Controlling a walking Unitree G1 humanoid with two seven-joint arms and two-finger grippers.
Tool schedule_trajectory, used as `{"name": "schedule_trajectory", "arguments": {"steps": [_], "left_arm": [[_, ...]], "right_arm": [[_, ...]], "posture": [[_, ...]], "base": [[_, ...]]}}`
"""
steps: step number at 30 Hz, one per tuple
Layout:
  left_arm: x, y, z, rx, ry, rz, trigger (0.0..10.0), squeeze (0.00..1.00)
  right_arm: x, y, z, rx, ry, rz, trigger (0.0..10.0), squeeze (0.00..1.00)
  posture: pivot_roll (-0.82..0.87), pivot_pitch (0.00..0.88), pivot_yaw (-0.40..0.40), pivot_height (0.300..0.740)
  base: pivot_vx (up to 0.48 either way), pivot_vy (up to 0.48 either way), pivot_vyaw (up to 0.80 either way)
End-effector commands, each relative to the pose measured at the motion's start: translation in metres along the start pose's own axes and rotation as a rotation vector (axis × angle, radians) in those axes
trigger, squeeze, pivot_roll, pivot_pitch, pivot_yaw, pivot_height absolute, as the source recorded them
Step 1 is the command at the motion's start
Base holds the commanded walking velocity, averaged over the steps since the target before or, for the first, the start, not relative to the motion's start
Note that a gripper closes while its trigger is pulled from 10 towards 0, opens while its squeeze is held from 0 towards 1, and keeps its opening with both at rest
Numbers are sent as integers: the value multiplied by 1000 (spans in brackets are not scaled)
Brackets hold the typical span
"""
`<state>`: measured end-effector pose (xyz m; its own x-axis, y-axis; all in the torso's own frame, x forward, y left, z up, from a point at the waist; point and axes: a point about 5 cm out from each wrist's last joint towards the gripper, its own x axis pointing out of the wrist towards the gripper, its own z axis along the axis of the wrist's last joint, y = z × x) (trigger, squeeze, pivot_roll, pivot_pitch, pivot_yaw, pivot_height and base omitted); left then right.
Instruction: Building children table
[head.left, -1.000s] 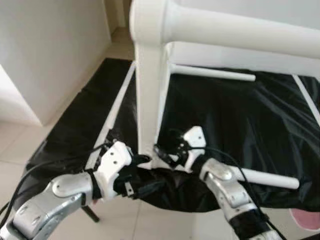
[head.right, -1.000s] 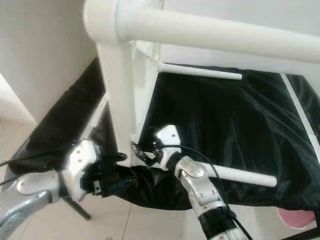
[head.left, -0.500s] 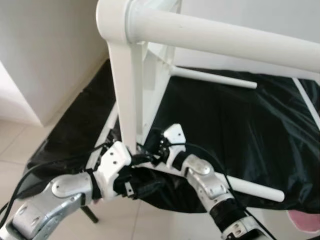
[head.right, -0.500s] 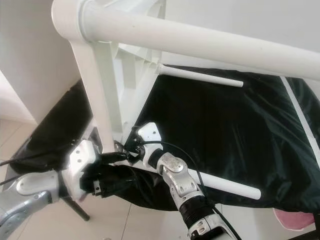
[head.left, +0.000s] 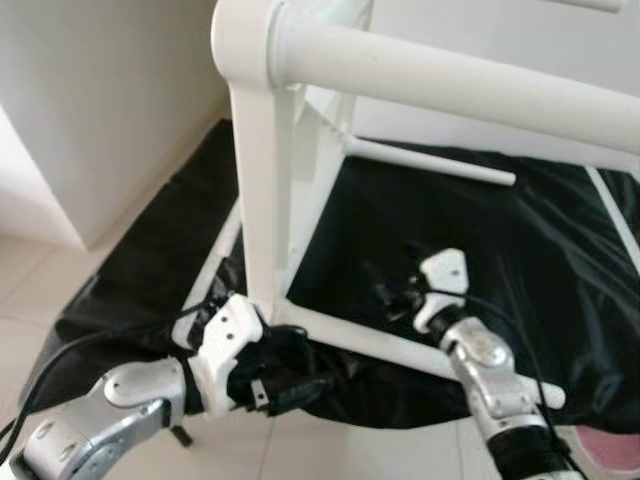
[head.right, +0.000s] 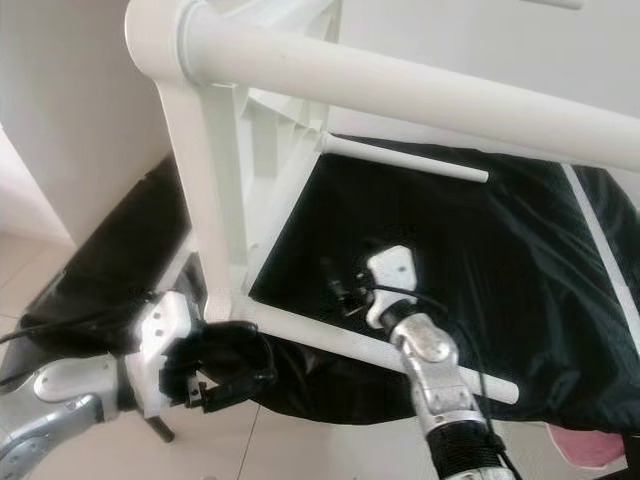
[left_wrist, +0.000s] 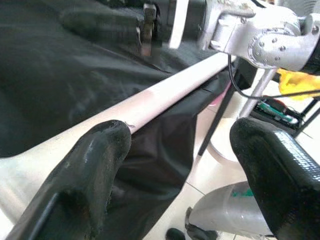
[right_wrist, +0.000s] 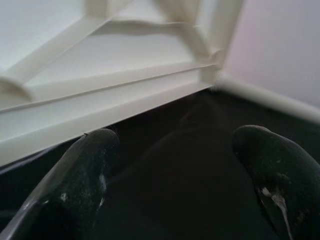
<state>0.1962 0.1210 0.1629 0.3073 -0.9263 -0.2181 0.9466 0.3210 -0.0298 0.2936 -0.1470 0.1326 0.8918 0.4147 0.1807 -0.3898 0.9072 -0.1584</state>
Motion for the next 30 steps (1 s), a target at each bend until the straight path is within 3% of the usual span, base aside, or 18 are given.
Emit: {"name": "schedule_trajectory", "arguments": {"steps": [1, 4, 6, 10, 14, 19, 22, 30], "left_arm": [[1, 2, -12, 38, 102, -140, 10000, 0], [3, 11, -19, 83, 172, -96, 10000, 0], [12, 24, -23, 162, 217, -51, 10000, 0], [22, 22, -16, 230, 210, -119, 10000, 0], [28, 15, -12, 241, 206, -204, 10000, 0], [30, 15, -12, 230, 212, -233, 10000, 0], [36, 17, -18, 240, 248, -263, 10000, 0], [47, 23, -22, 250, 265, -271, 10000, 0]], "right_arm": [[-14, -11, 3, -50, 18, 5, 10000, 0], [-24, -19, 5, -77, 28, 7, 10000, 0], [-40, -28, 3, -119, 60, 82, 10000, 0], [-53, -29, 8, -172, 80, 210, 10000, 0], [-64, -33, 15, -143, 126, 296, 10000, 0], [-74, -33, 22, -155, 158, 385, 10000, 0], [-84, -31, 27, -104, 212, 481, 10000, 0], [-99, -29, 29, -97, 309, 658, 10000, 0]], "posture": [[83, 5, -9, 740], [69, 12, -1, 740], [48, 17, 18, 740], [26, 26, 38, 740], [15, 33, 48, 740], [-3, 38, 59, 740], [-12, 40, 66, 740], [-23, 39, 69, 740]], "base": [[0, 0, 0], [0, 0, 0], [0, 0, 0], [0, 0, 0], [0, 0, 0], [0, 0, 0], [0, 0, 0], [0, 0, 0]]}}
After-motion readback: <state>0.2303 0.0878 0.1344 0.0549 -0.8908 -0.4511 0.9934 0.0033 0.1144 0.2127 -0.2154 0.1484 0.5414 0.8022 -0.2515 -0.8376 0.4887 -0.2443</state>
